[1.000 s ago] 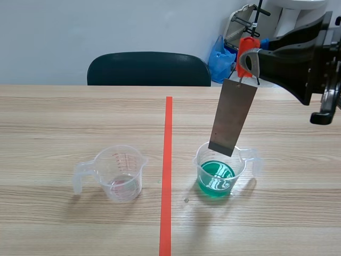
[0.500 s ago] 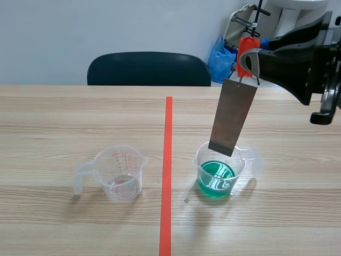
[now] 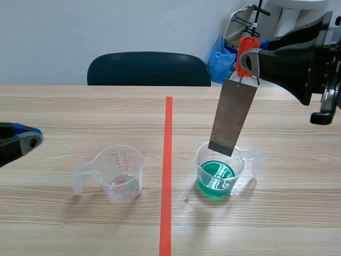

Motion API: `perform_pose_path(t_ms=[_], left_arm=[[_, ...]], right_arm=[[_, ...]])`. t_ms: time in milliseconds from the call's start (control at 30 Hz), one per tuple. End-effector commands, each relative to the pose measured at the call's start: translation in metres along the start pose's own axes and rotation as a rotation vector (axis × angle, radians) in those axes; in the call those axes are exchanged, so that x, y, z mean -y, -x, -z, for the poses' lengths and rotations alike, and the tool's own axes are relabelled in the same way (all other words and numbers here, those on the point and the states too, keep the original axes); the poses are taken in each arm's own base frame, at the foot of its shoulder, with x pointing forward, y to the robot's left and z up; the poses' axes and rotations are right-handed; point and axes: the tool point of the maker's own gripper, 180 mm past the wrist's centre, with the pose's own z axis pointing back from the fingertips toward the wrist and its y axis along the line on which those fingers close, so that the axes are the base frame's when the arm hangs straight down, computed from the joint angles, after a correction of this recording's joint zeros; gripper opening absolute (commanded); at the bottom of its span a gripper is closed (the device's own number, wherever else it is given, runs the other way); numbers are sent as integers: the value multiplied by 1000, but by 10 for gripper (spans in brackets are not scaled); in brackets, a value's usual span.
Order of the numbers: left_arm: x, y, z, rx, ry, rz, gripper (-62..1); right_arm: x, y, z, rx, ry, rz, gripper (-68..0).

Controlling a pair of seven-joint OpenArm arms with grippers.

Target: Do the redox reaction experiment

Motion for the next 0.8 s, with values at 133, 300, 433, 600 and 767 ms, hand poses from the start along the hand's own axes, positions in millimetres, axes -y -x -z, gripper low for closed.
perform_pose_path(t_ms=[133,300,433,600,767], left_arm=[[-3,-2,38,48,34,-52,-588],[-4,-5,72,95,59,-128,-585],[10,-3,99,94,125,-158,-583],[27,-3,132,95,184,-189,-583],[44,-4,160,102,229,-226,-583]], right_arm=[[5,-12,0,39,8,-13,-669],[5,-12,0,39,8,-13,-669],[5,-12,0,39,8,-13,-669],[5,-12,0,39,8,-13,-669],[5,-12,0,39,8,-12,-669]])
